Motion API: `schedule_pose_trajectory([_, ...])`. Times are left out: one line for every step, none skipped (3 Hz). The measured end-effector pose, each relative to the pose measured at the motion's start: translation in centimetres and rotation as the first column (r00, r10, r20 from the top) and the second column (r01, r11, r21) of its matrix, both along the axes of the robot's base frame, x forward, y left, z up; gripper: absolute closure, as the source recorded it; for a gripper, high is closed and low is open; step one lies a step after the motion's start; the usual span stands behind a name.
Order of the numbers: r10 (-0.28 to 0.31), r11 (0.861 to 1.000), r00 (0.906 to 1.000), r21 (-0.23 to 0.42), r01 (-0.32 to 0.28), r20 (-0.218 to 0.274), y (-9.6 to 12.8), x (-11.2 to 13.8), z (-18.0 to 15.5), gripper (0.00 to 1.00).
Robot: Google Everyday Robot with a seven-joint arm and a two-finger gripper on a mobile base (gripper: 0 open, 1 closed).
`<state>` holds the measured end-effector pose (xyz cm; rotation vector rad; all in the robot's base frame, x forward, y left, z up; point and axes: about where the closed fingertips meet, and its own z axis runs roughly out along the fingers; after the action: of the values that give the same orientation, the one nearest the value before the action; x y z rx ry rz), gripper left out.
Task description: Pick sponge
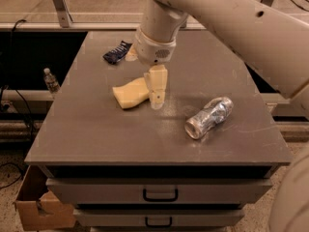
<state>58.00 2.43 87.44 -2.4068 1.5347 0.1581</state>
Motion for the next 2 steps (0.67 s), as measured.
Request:
schedule_pose_trajectory([0.033,0.999,0.9993,0.004,-0.033,-0.020,2.0,0.7,-2.0,0.00])
schedule_pose_trajectory([0.053,0.999,0.9975,0.007,-0.053,-0.047,3.6,1.0,-3.7,0.17])
